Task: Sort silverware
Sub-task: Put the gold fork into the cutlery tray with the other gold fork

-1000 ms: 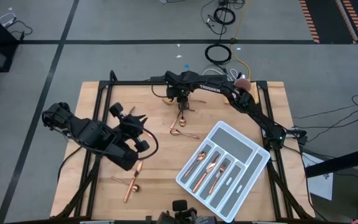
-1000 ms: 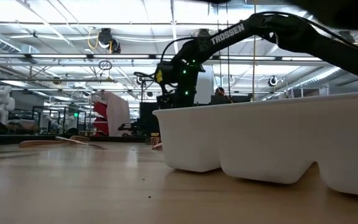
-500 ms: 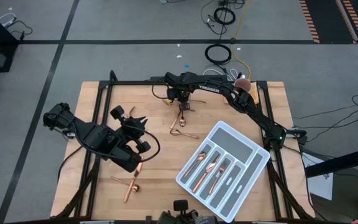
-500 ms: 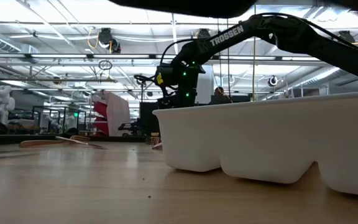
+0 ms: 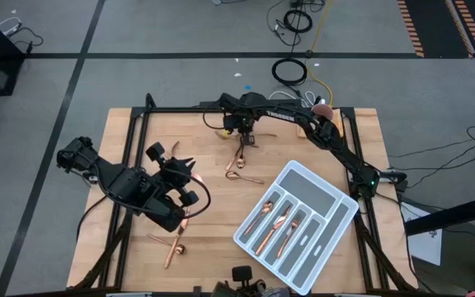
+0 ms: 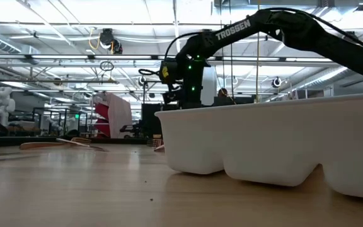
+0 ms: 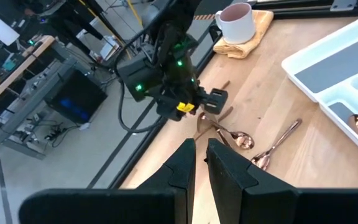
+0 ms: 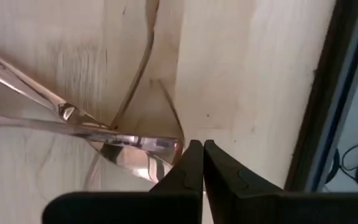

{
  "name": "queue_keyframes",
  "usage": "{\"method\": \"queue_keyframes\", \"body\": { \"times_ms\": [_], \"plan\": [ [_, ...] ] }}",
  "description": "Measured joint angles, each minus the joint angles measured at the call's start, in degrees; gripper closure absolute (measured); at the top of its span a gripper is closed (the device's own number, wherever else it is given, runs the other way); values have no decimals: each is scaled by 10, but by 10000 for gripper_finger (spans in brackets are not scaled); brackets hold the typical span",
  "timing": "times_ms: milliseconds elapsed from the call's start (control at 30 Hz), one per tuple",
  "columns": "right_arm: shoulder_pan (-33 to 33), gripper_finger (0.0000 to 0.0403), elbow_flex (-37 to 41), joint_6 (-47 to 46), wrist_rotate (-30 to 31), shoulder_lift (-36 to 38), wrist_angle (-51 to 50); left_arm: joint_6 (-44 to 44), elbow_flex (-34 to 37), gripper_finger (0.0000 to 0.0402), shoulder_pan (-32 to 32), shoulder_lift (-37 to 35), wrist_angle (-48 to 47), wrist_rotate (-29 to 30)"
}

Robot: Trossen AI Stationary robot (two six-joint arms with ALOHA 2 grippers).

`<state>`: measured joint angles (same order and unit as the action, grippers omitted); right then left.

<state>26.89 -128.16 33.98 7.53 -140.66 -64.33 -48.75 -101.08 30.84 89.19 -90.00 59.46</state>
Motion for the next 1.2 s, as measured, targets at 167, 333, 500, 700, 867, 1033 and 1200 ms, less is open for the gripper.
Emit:
{"method": "queue_keyframes", "body": {
  "times_ms": [167,333,500,700,867,1033,1200],
  "plan": [
    [-2,397,1,32,10,1,11,-5,0,353,4,0,0,-1],
    [-18,344,1,69,3,0,39,-19,0,353,7,0,0,-2],
    [-32,280,1,94,54,-8,59,-20,0,353,16,0,0,-9],
    [-29,272,2,93,53,-25,27,-20,0,353,23,0,0,-20],
    [-26,287,3,89,45,-36,45,-20,0,353,31,0,0,-23],
    [-26,299,3,57,35,-37,49,-20,0,353,38,0,0,-23],
    [-21,323,1,0,12,-37,54,-20,0,353,40,-1,0,-23]
  ]
}}
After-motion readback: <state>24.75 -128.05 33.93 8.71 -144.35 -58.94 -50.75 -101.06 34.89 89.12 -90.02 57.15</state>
